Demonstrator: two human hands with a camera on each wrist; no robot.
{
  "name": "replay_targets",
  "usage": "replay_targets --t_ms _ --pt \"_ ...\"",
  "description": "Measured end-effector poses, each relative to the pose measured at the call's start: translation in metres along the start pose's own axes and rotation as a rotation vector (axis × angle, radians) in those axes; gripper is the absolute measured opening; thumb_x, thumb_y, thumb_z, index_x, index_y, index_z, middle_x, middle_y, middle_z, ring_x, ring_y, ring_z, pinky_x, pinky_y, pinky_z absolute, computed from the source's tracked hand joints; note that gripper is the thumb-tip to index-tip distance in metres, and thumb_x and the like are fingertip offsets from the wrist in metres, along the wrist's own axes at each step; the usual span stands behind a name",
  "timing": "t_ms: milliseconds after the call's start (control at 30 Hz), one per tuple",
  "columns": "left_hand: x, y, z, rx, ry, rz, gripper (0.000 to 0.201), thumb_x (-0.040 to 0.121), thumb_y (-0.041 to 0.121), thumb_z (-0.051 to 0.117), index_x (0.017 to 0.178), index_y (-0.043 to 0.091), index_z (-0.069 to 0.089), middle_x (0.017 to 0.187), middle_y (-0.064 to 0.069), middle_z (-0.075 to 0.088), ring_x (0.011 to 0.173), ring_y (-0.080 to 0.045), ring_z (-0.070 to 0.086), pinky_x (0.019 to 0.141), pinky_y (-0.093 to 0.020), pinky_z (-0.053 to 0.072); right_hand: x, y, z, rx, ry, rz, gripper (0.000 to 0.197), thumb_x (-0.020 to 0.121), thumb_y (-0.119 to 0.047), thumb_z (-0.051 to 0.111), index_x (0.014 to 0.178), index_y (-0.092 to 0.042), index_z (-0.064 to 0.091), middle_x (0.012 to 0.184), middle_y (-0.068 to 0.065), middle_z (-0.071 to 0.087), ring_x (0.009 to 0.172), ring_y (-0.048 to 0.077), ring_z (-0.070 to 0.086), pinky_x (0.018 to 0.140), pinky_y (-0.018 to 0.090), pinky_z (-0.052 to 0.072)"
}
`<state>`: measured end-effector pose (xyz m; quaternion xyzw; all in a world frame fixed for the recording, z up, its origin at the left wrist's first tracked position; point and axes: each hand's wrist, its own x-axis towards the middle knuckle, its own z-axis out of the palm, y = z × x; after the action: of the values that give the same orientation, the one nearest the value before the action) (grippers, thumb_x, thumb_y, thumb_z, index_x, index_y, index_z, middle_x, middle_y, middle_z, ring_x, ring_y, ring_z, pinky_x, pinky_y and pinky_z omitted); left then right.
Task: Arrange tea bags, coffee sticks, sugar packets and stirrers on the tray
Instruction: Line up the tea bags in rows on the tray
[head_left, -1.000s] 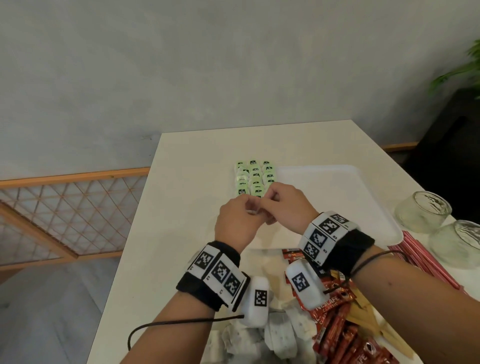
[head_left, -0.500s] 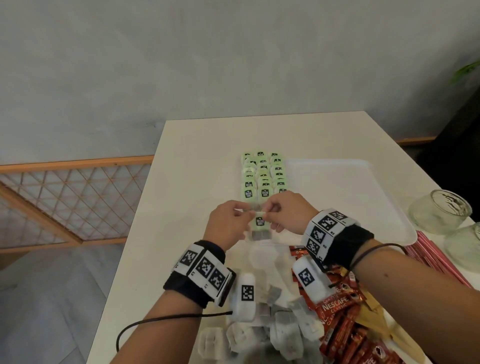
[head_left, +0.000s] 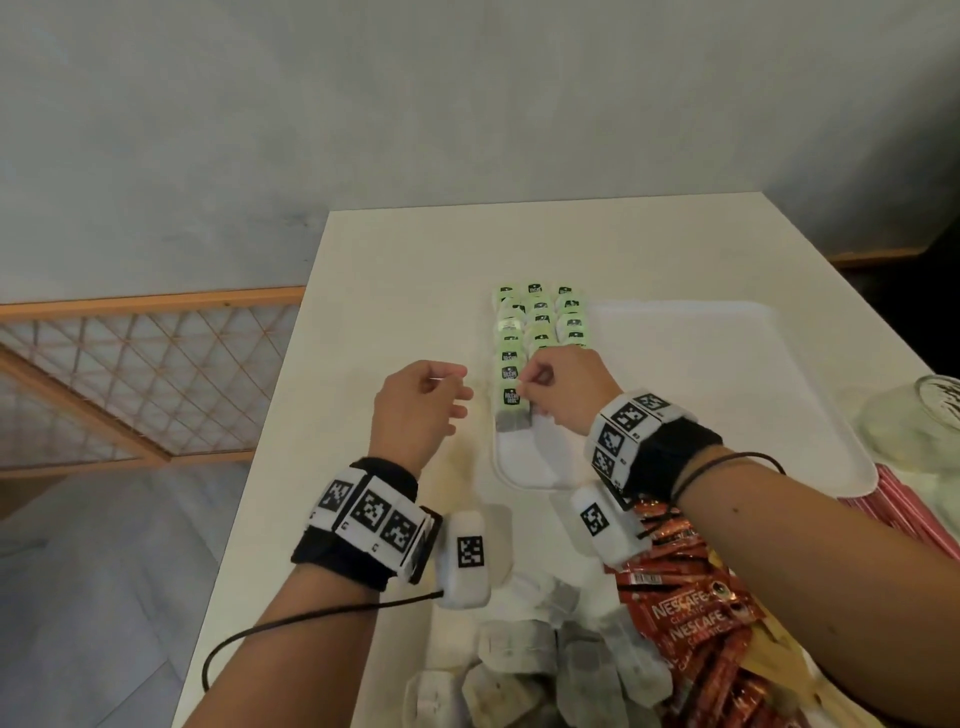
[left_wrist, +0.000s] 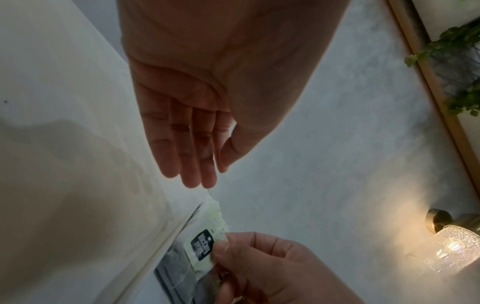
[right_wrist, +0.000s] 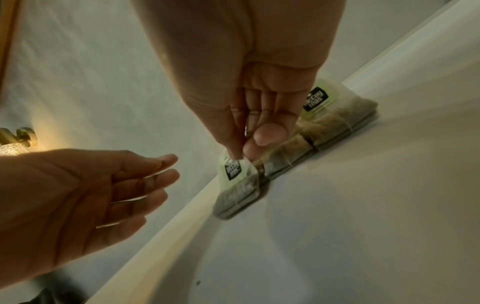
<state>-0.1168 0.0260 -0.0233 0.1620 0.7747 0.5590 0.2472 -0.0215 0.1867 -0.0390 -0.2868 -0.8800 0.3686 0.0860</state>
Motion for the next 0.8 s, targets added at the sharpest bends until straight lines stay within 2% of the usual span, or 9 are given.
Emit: replay_targets --t_ms 133,267,333,433,500,600,700,767,800 --pt "-0.008 0.01 -0.003 0.052 -0.058 0.021 0.015 0.093 0.014 0.056 0.101 0.016 0.068 0.089 -0.001 0.074 0.073 -0.014 0.068 0.066 -0.029 0.055 -0.007 -0.002 -0.004 0.033 0.004 0.024 0.012 0.085 -0.02 0.071 0.095 -0.016 0.068 0.081 -0.007 0.062 0.074 0.011 0.06 0.056 0.013 0.044" --pt "-0.027 0.017 -0.004 0.227 -0.211 0.083 0.016 0.09 0.021 0.065 0.105 0.017 0.068 0.093 -0.002 0.072 0.08 -0.016 0.068 0.069 -0.031 0.055 -0.035 -0.009 -0.019 0.07 0.013 -0.017 0.022 0.082 -0.022 0.074 0.103 -0.019 0.066 0.088 -0.005 0.064 0.073 0.005 0.057 0.053 0.01 0.044" --pt "-0.04 0.014 -0.004 0.397 -0.339 0.125 0.019 0.088 0.027 0.069 0.105 0.019 0.067 0.092 0.0 0.071 0.081 -0.016 0.066 0.072 -0.031 0.054 -0.059 -0.012 -0.026 0.041 -0.055 -0.046 0.021 0.082 -0.024 0.074 0.101 -0.021 0.068 0.089 -0.007 0.067 0.07 0.001 0.055 0.058 0.015 0.043" --pt "-0.064 0.006 0.0 0.637 -0.526 0.187 0.019 0.085 0.028 0.073 0.104 0.023 0.068 0.096 0.003 0.069 0.081 -0.011 0.061 0.069 -0.024 0.045 -0.098 -0.01 -0.032 -0.002 -0.195 -0.066 0.019 0.081 -0.025 0.076 0.098 -0.023 0.069 0.089 -0.006 0.069 0.063 -0.001 0.056 0.064 0.018 0.042" --pt "-0.082 0.002 0.001 0.737 -0.607 0.222 0.022 0.083 0.03 0.076 0.103 0.024 0.068 0.096 0.006 0.069 0.08 -0.007 0.06 0.068 -0.02 0.043 -0.122 -0.009 -0.034 -0.059 -0.277 -0.073 0.018 0.08 -0.027 0.077 0.096 -0.025 0.07 0.082 -0.014 0.069 0.063 -0.004 0.058 0.066 0.015 0.043" --pt "-0.11 -0.002 0.006 0.839 -0.705 0.285 0.038 0.076 0.041 0.08 0.107 0.026 0.065 0.095 0.009 0.06 0.075 -0.001 0.052 0.073 -0.023 0.043 -0.152 -0.007 -0.038 -0.157 -0.403 -0.082 0.021 0.076 -0.03 0.081 0.093 -0.023 0.071 0.058 -0.032 0.058 0.06 -0.015 0.054 0.059 0.004 0.038" --pt "-0.137 -0.008 0.019 0.999 -0.782 0.377 0.055 0.069 0.056 0.079 0.113 0.031 0.059 0.101 0.009 0.051 0.086 -0.009 0.051 0.079 -0.03 0.045 -0.175 0.004 -0.041 -0.271 -0.487 -0.108 0.036 0.07 -0.037 0.084 0.1 -0.025 0.07 0.076 -0.022 0.058 0.069 -0.014 0.053 0.06 0.005 0.037" --pt "-0.15 -0.012 0.031 1.124 -0.811 0.409 0.061 0.07 0.057 0.078 0.12 0.031 0.054 0.11 0.006 0.051 0.097 -0.015 0.054 0.08 -0.033 0.046 -0.183 0.015 -0.039 -0.334 -0.508 -0.119 0.047 0.067 -0.039 0.085 0.108 -0.029 0.065 0.094 -0.018 0.058 0.082 -0.005 0.054 0.071 0.01 0.039" --pt "-0.153 -0.014 0.035 1.182 -0.812 0.426 0.062 0.071 0.055 0.077 0.123 0.03 0.053 0.113 0.005 0.05 0.099 -0.017 0.055 0.077 -0.033 0.045 -0.185 0.019 -0.037 -0.371 -0.516 -0.13 0.051 0.067 -0.04 0.085 0.111 -0.03 0.062 0.1 -0.016 0.057 0.088 0.001 0.053 0.077 0.017 0.042"
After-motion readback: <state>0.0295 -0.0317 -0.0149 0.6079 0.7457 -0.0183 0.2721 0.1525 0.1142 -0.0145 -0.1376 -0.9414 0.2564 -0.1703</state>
